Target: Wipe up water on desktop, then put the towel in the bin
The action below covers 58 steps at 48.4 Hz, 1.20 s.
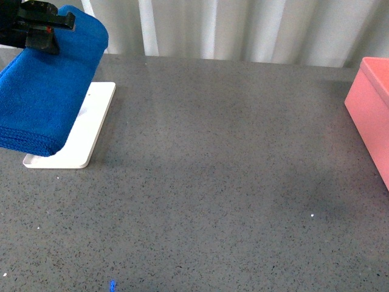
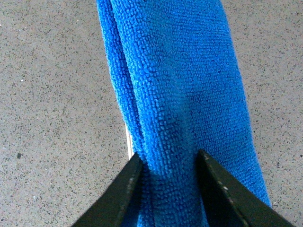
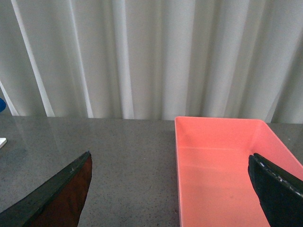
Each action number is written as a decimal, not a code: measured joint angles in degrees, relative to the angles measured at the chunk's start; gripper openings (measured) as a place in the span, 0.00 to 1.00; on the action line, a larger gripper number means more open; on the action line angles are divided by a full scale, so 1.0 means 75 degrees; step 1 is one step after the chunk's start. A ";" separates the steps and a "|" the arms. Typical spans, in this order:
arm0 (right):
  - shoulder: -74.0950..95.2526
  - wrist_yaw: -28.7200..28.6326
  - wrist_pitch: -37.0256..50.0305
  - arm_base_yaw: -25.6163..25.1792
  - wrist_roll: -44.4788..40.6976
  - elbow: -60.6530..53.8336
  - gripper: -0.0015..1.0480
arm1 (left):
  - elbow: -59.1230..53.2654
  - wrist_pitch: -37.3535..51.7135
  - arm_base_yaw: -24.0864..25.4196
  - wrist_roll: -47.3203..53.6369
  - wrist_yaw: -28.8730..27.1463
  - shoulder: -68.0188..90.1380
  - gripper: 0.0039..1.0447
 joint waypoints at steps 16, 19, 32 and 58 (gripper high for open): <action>0.0000 0.0000 0.0003 0.0000 0.0000 0.0000 0.93 | 0.0227 -0.0099 0.0050 -0.0478 0.0589 -0.0373 0.03; 0.0000 0.0000 0.0003 0.0000 0.0000 0.0000 0.93 | 0.0358 -0.0213 0.0064 -0.0629 0.0761 -0.0647 0.03; 0.0000 0.0000 0.0003 0.0000 0.0000 0.0000 0.93 | 0.0393 -0.0501 -0.0064 -0.1180 0.1725 -0.1824 0.03; 0.0000 0.0000 0.0000 0.0000 0.0003 0.0000 0.93 | -0.0982 0.0781 -0.1839 -0.2975 0.4071 -0.3293 0.03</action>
